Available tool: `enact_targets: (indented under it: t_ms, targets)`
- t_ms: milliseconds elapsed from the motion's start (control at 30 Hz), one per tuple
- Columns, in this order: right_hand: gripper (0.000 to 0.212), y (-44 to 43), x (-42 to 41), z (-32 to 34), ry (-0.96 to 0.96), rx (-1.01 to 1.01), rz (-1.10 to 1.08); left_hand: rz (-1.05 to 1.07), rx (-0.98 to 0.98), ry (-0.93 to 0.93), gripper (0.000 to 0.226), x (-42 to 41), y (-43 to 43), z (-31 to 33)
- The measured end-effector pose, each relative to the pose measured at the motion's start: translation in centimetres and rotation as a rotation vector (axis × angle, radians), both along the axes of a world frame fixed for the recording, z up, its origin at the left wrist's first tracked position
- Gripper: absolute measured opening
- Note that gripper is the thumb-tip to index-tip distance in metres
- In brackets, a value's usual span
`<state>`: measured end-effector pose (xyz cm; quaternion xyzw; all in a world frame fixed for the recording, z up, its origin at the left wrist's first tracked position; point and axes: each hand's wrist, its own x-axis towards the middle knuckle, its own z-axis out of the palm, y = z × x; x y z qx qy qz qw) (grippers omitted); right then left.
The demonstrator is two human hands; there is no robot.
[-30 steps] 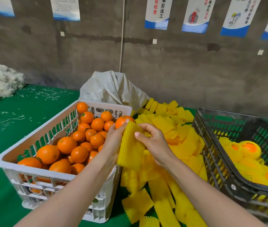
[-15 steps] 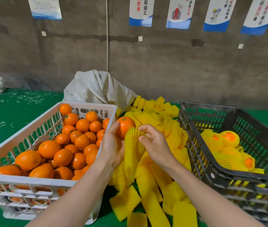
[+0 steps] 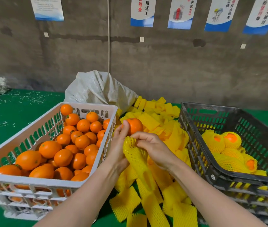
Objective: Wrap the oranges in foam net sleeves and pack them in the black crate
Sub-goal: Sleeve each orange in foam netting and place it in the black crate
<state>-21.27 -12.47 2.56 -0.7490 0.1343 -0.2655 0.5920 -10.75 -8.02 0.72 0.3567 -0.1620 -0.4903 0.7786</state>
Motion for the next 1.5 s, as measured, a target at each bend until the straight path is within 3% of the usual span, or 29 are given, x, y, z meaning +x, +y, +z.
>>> enact_targets:
  t_ms: [133, 267, 333, 433, 567, 633, 767, 833, 933, 1033, 1100, 1167, 1233, 1333, 1433, 1500]
  targets:
    - [0.033, -0.1, -0.1, 0.4, 0.024, 0.040, 0.020, 0.040, -0.050, 0.001, 0.071, 0.2, -0.4, -0.3]
    - [0.022, -0.2, -0.2, 0.6, 0.008, 0.150, 0.014, 0.000, -0.071, 0.183, 0.030, 0.4, -0.3, -0.1]
    - [0.022, -0.3, -0.3, 0.7, -0.006, 0.208, 0.042, 0.007, -0.060, 0.130, 0.022, 0.4, -0.4, -0.2]
    - [0.024, 0.0, 0.0, 0.7, 0.025, 0.096, -0.021, 0.012, -0.035, -0.014, 0.022, -0.2, -0.5, -0.3]
    - [0.019, 0.3, 0.4, -0.5, 0.044, -0.397, -0.498, 0.052, -0.033, -0.089, 0.023, -0.5, -0.5, -0.5]
    - [0.019, -0.1, 0.2, -0.7, 0.045, -0.498, -0.633, 0.038, -0.031, -0.105, 0.025, -0.6, -0.6, -0.8]
    - [0.020, -0.9, 0.1, -0.7, 0.104, -0.507, -0.749, -0.033, -0.092, -0.096, 0.041, -1.1, -0.1, -0.9]
    - [0.019, -0.8, 0.0, -0.6, 0.055, -0.423, -0.742, -0.087, -0.111, -0.214, 0.057, -1.1, 0.1, -1.2]
    - [0.024, -0.1, 0.0, -0.8, -0.016, -0.372, -0.749, -0.067, -0.142, -0.359, 0.061, -1.1, 0.1, -1.6]
    - [0.016, 0.7, 0.4, -1.5, -0.119, -0.329, -0.772, -0.040, -0.137, -0.251, 0.069, -1.0, -0.2, -1.4]
    - [0.024, 1.3, 0.6, -1.9, -0.152, -0.328, -0.767, -0.016, -0.071, -0.178, 0.083, -1.3, -0.4, -1.3]
    - [0.037, 1.6, 0.8, -2.0, -0.126, -0.384, -0.766, 0.058, 0.003, -0.212, 0.067, -1.2, -0.5, -1.1]
    - [0.035, 1.5, 0.8, -1.9, -0.091, -0.454, -0.769, 0.012, -0.020, -0.168, 0.046, -0.6, -0.7, -1.1]
    - [0.026, 0.4, 0.8, -1.3, -0.135, -0.432, -0.750, -0.112, -0.104, 0.015, 0.045, -0.4, -0.5, -0.9]
    - [0.021, -1.1, 0.8, -0.6, -0.181, -0.357, -0.703, -0.105, -0.068, 0.101, 0.051, -0.6, -0.4, -0.6]
    - [0.024, -1.7, 0.8, -0.3, -0.209, -0.308, -0.670, -0.152, -0.058, 0.167, 0.043, -0.7, -0.2, -0.2]
